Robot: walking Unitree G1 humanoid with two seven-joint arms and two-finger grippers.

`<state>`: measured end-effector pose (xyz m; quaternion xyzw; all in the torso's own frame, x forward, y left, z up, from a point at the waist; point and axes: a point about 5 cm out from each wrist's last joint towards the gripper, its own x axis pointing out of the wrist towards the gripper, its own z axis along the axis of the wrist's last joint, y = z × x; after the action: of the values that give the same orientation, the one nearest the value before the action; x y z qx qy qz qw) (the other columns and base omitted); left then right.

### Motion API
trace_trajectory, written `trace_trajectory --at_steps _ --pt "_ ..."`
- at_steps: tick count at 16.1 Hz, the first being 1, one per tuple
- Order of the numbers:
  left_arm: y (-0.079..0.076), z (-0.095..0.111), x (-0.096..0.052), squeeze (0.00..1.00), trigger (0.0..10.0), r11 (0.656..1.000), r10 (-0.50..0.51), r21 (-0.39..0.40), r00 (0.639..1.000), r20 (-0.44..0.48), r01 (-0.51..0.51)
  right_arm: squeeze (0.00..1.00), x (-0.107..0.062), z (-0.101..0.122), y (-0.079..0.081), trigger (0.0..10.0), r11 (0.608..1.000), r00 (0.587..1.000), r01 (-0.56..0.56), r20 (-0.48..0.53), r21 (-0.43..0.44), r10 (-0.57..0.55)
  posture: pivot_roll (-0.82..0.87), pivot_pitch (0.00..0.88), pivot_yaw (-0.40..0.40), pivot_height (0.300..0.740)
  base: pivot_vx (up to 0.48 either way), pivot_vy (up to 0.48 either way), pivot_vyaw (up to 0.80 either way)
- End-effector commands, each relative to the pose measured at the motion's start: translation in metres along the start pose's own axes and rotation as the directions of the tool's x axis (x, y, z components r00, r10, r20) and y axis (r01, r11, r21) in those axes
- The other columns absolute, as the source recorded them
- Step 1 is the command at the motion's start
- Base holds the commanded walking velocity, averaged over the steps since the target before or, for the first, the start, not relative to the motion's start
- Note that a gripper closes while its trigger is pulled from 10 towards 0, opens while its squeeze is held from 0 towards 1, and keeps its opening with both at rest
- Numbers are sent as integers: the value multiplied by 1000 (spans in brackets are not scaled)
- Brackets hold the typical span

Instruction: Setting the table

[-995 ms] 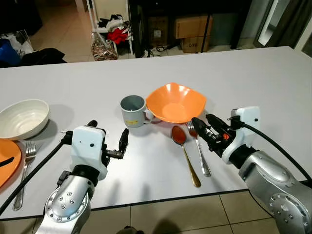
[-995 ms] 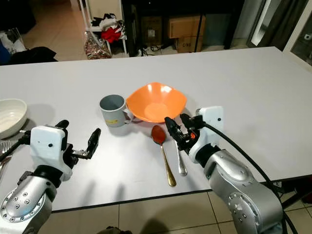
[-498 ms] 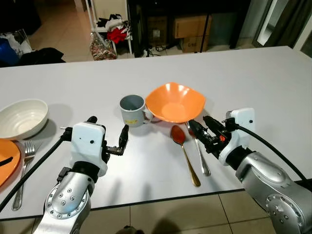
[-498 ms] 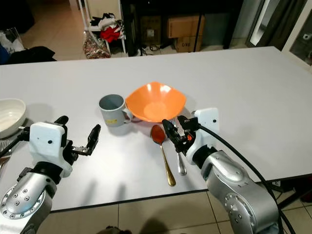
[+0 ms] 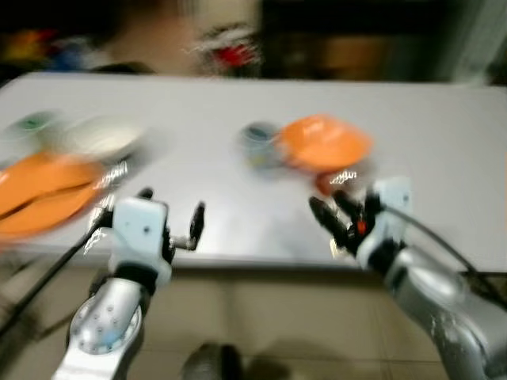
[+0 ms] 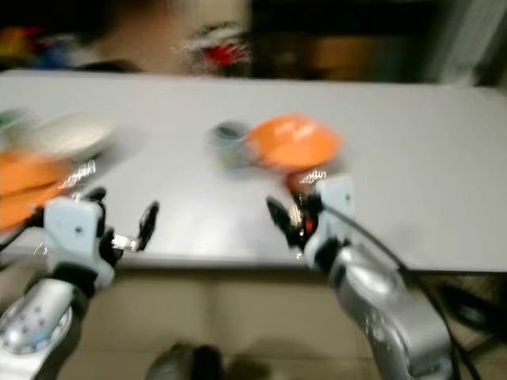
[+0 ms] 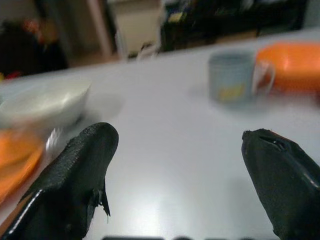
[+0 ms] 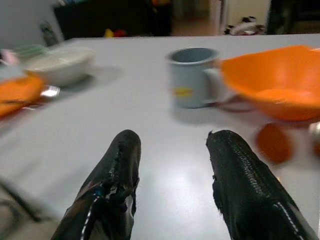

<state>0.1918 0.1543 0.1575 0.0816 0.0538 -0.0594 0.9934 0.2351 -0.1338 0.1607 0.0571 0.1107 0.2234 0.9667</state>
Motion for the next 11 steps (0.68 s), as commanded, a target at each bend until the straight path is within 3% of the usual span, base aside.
trace_trajectory --at_steps 1,6,8,11 --pt "1 10 5 0 10000 1000 -2 26 999 46 1 0 -1 -2 0 10000 1000 1000 0 -4 -6 0 -54 3 53 740 0 0 0" --pt "1 11 5 0 10000 1000 -7 28 999 52 6 0 1 -5 -1 10000 1000 1000 -6 -12 -15 6 -49 0 54 740 0 0 0" --pt "1 11 5 0 10000 1000 -2 28 999 52 1 0 2 -6 -2 10000 998 1000 0 -25 -61 -1 -47 0 50 740 0 0 0" --pt "5 6 1 0 10000 999 33 23 998 44 -34 0 1 -8 -5 10000 993 999 12 -29 -118 -15 -49 0 54 740 0 0 800"
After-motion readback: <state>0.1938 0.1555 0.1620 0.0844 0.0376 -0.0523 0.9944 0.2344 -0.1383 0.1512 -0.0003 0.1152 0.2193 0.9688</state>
